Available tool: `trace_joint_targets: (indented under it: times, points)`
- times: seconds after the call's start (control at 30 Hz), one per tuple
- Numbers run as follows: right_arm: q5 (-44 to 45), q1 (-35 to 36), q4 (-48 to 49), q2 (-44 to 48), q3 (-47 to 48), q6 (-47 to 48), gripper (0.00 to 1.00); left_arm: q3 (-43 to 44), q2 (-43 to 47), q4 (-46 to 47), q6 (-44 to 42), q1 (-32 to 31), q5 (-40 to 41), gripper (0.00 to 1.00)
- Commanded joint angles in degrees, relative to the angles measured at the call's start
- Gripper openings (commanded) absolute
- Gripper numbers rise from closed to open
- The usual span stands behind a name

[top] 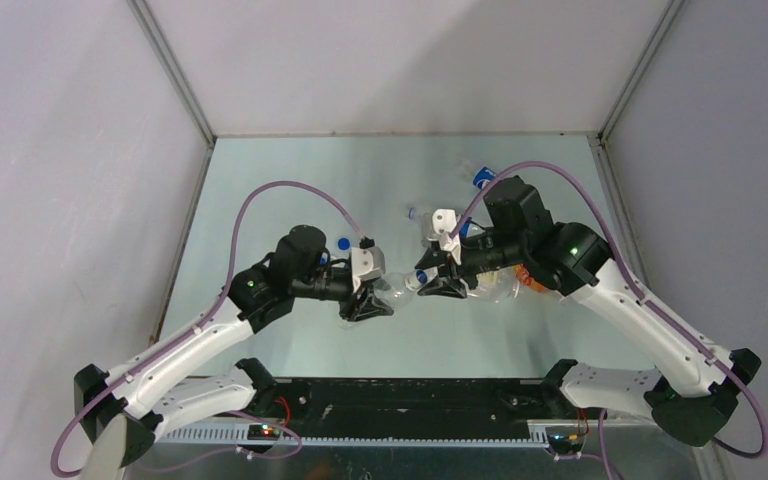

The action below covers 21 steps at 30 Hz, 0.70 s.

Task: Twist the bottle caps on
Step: Screw the bottle cap onto the plastic bottle.

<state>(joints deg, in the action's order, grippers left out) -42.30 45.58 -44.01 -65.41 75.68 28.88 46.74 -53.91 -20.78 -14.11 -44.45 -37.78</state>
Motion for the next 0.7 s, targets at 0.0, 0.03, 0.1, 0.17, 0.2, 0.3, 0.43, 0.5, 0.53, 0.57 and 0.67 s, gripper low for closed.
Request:
trace_joint_targets:
  times: [0.0,0.03,0.1,0.17,0.2,0.3,0.43,0.5,0.53,0.57,0.67]
  points:
    - [-2.45,0.08,2.02,-1.01,0.27,-0.45,0.43,3.11,0.3,0.45,-1.32,-0.19,-1.45,0.0]
    - [-2.62,0.04,2.11,-1.16,0.26,-0.91,0.41,3.19,0.3,0.46,-1.38,-0.24,-1.21,0.0]
    - [-3.35,-0.05,2.51,-1.71,0.26,-2.69,0.34,3.37,0.32,0.58,-1.47,-0.27,-0.45,0.0]
    - [-2.62,-0.02,3.42,-2.25,0.26,-6.16,0.16,3.35,0.48,1.06,-1.67,-0.64,1.91,0.0]
    - [-2.18,0.01,3.68,-2.48,0.26,-9.47,0.14,2.91,0.69,1.96,-1.65,-0.77,3.01,0.0]
    - [0.49,0.46,5.12,-4.07,0.27,-17.8,0.07,1.43,2.47,6.11,-0.83,-1.57,9.46,0.0]
    - [8.61,0.89,6.8,-5.97,0.26,-35.43,0.06,-1.28,5.14,9.9,-1.51,-3.09,18.67,0.0]
    - [12.26,0.58,7.03,-6.74,0.26,-47.96,0.06,-2.6,6.47,11.08,-2.46,-3.74,23.31,0.0]
    - [12.83,0.48,7.23,-7.1,0.26,-50.77,0.07,-3.0,6.94,11.44,-2.79,-3.86,25.77,0.0]
    - [13.71,0.32,7.34,-7.58,0.26,-55.38,0.12,-3.7,7.67,11.85,-3.32,-4.14,26.72,0.0]
    - [14.31,0.48,8.95,-7.83,0.26,-59.9,0.18,-4.27,8.34,11.63,-3.98,-4.2,28.57,0.0]
